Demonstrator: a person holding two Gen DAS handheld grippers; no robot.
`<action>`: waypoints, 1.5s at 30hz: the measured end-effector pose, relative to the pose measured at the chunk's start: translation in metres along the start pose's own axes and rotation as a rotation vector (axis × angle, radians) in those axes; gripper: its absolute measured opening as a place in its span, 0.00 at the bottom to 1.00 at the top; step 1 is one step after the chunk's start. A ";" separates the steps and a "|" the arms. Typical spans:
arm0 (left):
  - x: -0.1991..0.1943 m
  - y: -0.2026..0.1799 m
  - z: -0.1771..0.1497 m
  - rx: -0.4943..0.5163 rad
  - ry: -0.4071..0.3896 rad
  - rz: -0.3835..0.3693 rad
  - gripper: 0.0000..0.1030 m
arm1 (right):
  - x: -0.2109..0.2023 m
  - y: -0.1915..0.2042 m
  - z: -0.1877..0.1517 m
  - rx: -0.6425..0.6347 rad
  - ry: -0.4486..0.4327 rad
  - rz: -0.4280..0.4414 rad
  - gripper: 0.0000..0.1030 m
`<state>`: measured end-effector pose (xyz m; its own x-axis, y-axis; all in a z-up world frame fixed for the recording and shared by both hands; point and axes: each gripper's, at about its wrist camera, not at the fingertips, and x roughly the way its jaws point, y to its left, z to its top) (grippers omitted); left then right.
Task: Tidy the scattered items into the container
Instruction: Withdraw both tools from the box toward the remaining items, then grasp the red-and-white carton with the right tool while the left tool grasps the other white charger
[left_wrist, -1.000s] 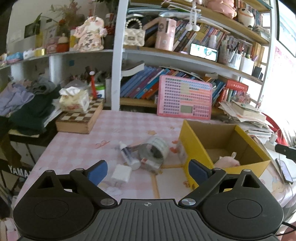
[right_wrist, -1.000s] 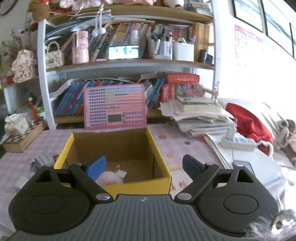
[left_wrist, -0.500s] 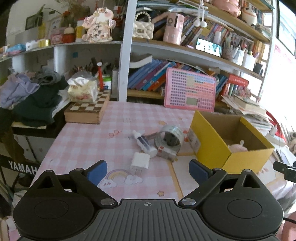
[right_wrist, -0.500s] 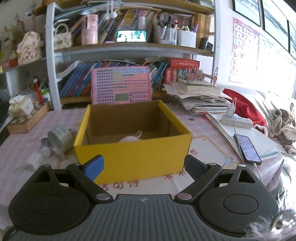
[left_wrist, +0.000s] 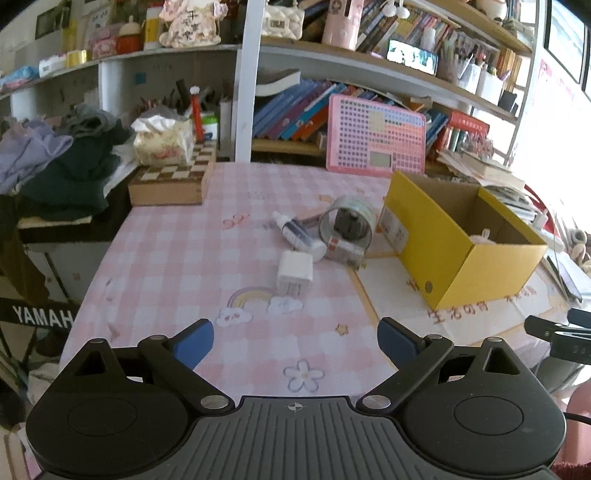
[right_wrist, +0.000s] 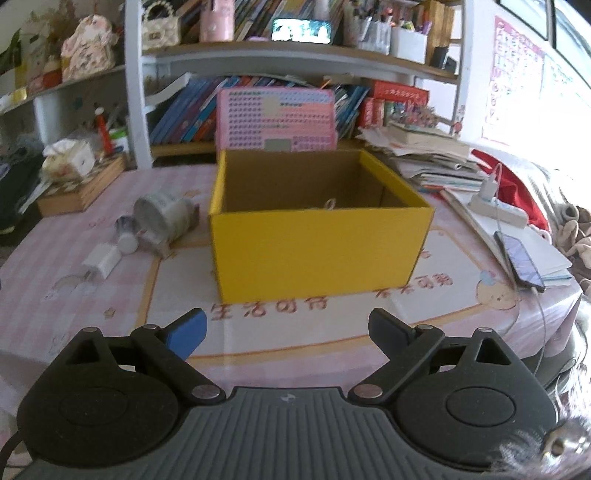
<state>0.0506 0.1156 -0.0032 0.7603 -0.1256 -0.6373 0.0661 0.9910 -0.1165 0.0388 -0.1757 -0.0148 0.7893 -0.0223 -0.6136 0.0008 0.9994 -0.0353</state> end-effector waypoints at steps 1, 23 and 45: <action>0.000 0.001 -0.002 0.001 0.006 0.000 0.94 | 0.001 0.003 -0.001 -0.006 0.009 0.004 0.92; 0.016 0.013 -0.008 0.069 0.025 -0.026 0.94 | 0.021 0.079 -0.002 -0.126 0.057 0.143 0.83; 0.047 0.013 0.004 0.109 0.015 -0.044 0.93 | 0.048 0.111 0.029 -0.182 0.016 0.205 0.68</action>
<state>0.0891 0.1231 -0.0317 0.7455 -0.1688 -0.6448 0.1695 0.9836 -0.0615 0.0951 -0.0649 -0.0253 0.7518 0.1779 -0.6349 -0.2691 0.9618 -0.0492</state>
